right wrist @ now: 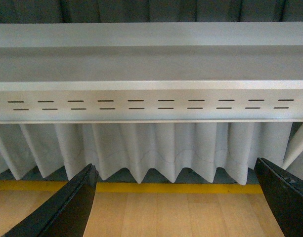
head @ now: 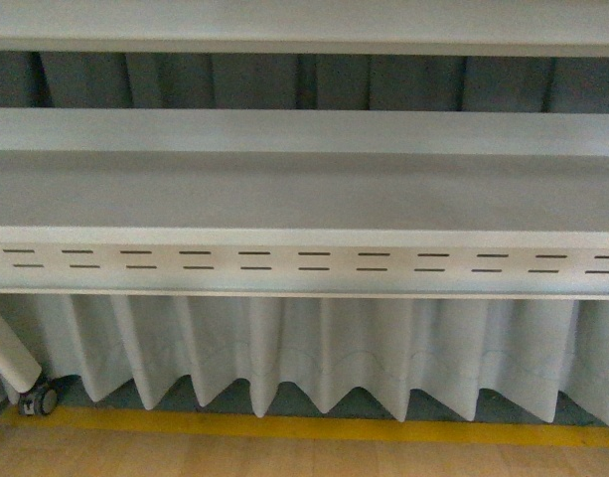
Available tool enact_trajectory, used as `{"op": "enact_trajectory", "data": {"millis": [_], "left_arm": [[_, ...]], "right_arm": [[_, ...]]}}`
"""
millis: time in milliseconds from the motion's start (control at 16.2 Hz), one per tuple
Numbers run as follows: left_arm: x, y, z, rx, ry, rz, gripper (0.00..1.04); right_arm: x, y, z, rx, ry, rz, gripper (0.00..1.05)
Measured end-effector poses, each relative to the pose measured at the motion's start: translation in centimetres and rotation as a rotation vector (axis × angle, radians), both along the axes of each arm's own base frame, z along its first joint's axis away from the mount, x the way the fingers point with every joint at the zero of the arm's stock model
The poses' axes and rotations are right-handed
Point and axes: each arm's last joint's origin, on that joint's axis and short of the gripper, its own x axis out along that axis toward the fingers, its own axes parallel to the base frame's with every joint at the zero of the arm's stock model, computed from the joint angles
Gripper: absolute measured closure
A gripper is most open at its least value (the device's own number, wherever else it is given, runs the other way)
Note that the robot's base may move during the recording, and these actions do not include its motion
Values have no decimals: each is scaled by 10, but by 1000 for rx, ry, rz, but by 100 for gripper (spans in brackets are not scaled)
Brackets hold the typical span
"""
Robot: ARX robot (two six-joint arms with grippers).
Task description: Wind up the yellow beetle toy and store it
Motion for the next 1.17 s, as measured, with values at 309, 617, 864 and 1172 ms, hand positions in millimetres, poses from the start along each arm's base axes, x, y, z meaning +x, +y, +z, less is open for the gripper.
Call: {"op": "enact_trajectory", "data": {"millis": [309,617,864,1172], "left_arm": [[0,0,0,0,-2,0,7],[0,0,0,0,-2,0,7],[0,0,0,0,-2,0,7],[0,0,0,0,-2,0,7]], "right_arm": [[0,0,0,0,-2,0,7],[0,0,0,0,-2,0,7],[0,0,0,0,-2,0,7],[0,0,0,0,-2,0,7]]}}
